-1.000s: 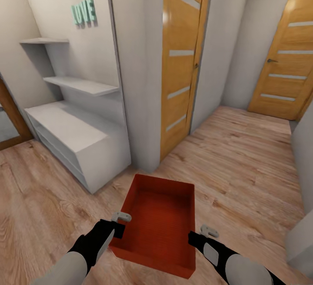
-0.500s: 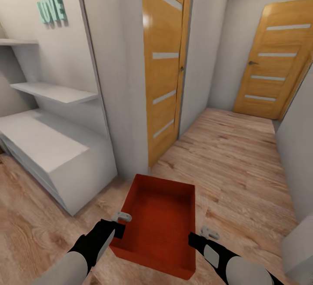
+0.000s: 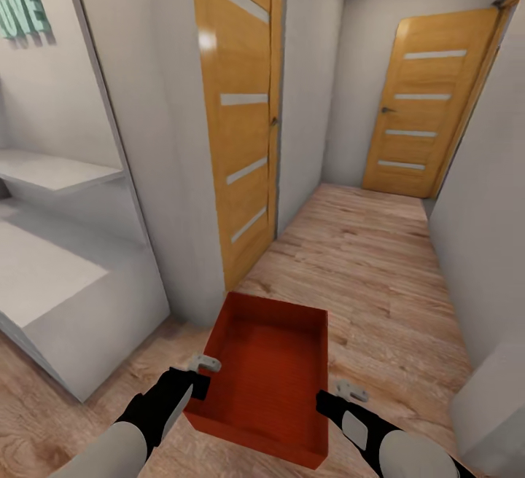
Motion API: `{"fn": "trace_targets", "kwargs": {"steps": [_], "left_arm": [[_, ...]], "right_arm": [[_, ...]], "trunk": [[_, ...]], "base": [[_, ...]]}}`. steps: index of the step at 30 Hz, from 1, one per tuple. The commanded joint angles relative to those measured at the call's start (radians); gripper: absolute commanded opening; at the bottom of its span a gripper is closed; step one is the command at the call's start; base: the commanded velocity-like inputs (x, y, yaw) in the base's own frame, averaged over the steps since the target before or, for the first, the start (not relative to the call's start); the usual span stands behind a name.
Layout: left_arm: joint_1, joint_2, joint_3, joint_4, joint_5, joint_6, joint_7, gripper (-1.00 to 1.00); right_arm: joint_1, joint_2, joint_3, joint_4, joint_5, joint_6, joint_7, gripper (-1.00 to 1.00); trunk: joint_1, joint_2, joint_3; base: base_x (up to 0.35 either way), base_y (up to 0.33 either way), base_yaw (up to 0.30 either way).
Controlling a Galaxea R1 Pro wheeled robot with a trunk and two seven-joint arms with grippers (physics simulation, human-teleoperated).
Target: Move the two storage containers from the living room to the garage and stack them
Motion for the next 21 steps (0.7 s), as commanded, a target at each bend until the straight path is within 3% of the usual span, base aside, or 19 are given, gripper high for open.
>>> {"fn": "trace_targets", "kwargs": {"steps": [1,12,21], "left_arm": [[-0.001,0.000,0.012,-0.001,0.050,0.006,0.000,-1.00],[-0.001,-0.001,0.013,-0.006,0.051,0.007,0.000,-1.00],[-0.001,0.000,0.015,0.000,0.053,0.008,0.000,-1.00]], "right_arm": [[0.000,0.001,0.028,-0.003,0.008,-0.032,0.001,-1.00],[0.001,0.003,0.028,-0.003,0.006,-0.065,0.001,-1.00],[0.001,0.006,0.029,-0.003,0.008,-0.067,0.000,-1.00]], "trunk": [[0.000,0.000,0.000],[0.000,0.000,0.013],[0.000,0.000,0.015]], "base": [[0.004,0.000,-0.235],[0.005,0.002,-0.235],[0.302,0.016,-0.055]]}}
